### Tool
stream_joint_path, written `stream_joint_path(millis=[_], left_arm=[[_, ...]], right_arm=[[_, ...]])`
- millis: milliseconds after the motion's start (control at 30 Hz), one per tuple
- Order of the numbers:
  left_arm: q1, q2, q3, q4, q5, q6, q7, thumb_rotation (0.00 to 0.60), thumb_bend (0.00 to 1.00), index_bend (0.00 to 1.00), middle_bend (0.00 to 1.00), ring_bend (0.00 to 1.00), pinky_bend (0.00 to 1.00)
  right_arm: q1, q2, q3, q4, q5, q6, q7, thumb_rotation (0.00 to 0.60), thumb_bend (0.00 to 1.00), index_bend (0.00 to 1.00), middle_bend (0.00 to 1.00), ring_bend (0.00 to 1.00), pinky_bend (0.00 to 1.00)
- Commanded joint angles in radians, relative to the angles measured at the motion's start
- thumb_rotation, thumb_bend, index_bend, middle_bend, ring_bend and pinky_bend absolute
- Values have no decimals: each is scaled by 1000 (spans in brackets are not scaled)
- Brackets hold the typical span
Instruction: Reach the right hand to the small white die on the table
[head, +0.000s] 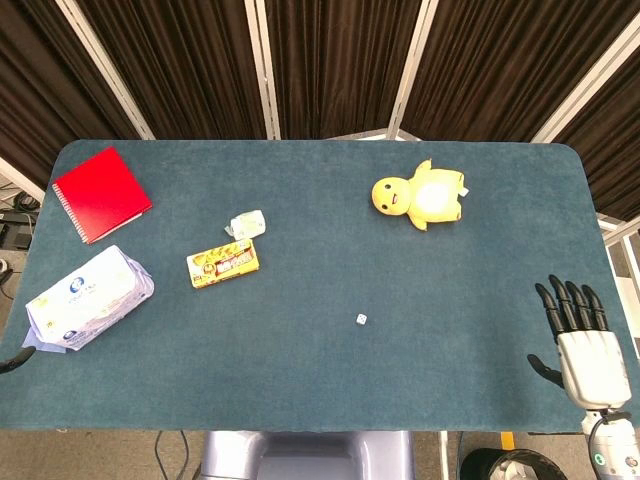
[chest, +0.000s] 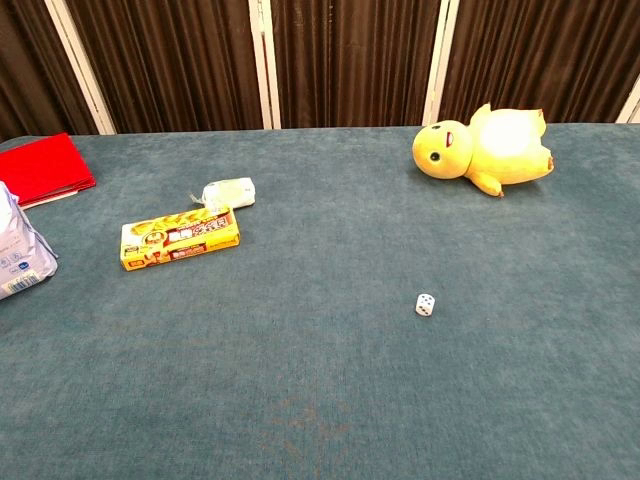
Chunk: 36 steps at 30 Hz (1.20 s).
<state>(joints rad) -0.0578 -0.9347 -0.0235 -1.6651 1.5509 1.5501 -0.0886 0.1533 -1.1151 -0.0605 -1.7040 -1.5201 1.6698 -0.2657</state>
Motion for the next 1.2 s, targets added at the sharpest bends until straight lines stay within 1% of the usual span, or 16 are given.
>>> stream_joint_path(millis=[33,267,300,333,367,400,433,467,500,533,567,667,733,867,933,1200], left_arm=[[-4,9,4,2,-1,-15,-17,600,0,0,0,0,0],[2,10,3,4,-4,-8,-17,600,0,0,0,0,0],[1,9,2,3,-6,-8,-15,600,0,0,0,0,0],[1,8,1,2,-8,-10,-13,600,0,0,0,0,0],[-1,6,0,0,-10,-13,-10,600,0,0,0,0,0],[-4,5,-2,-2,-13,-17,-6,600,0,0,0,0,0],[-7,3,-5,-5,-16,-21,-3,600,0,0,0,0,0],[-11,1,-8,-8,-19,-26,2,600,0,0,0,0,0],[-14,-1,-10,-11,-22,-31,7,600,0,0,0,0,0],[-18,-3,-11,-12,-24,-36,12,600,0,0,0,0,0],[-23,-7,-13,-12,-24,-43,22,600,0,0,0,0,0],[-32,-17,-12,-4,-25,-59,46,600,0,0,0,0,0],[-34,-24,-12,1,-32,-66,57,600,0,0,0,0,0],[-37,-35,-16,10,-55,-82,75,600,0,0,0,0,0],[-41,-40,-17,13,-66,-93,83,600,0,0,0,0,0],[-47,-56,-24,16,-94,-110,122,600,0,0,0,0,0]], right_arm=[[-26,8,18,-9,25,7,10,600,0,0,0,0,0],[-4,-23,33,17,-6,-56,79,600,0,0,0,0,0],[11,-35,37,31,-14,-81,92,600,0,0,15,0,2],[23,-41,38,39,-17,-103,96,600,0,0,61,26,25],[42,-47,41,49,-19,-139,95,600,0,0,196,155,120],[64,-53,49,58,-20,-172,88,600,1,0,379,353,296],[86,-60,59,67,-20,-204,77,600,9,0,502,500,454],[108,-66,66,72,-19,-240,69,600,41,0,627,664,665],[132,-69,71,71,-15,-282,66,600,100,0,723,779,857],[153,-70,72,67,-14,-322,70,600,146,0,767,823,939],[179,-71,76,61,-6,-372,76,600,215,0,815,869,998],[255,-75,81,40,21,-524,77,600,344,0,865,904,1000],[297,-92,83,33,42,-608,70,600,385,0,875,911,1000],[352,-132,80,24,81,-725,49,600,400,0,878,911,1000],[370,-152,82,27,97,-759,36,600,401,0,879,911,1000],[410,-231,74,76,133,-826,-11,600,412,0,879,911,1000]])
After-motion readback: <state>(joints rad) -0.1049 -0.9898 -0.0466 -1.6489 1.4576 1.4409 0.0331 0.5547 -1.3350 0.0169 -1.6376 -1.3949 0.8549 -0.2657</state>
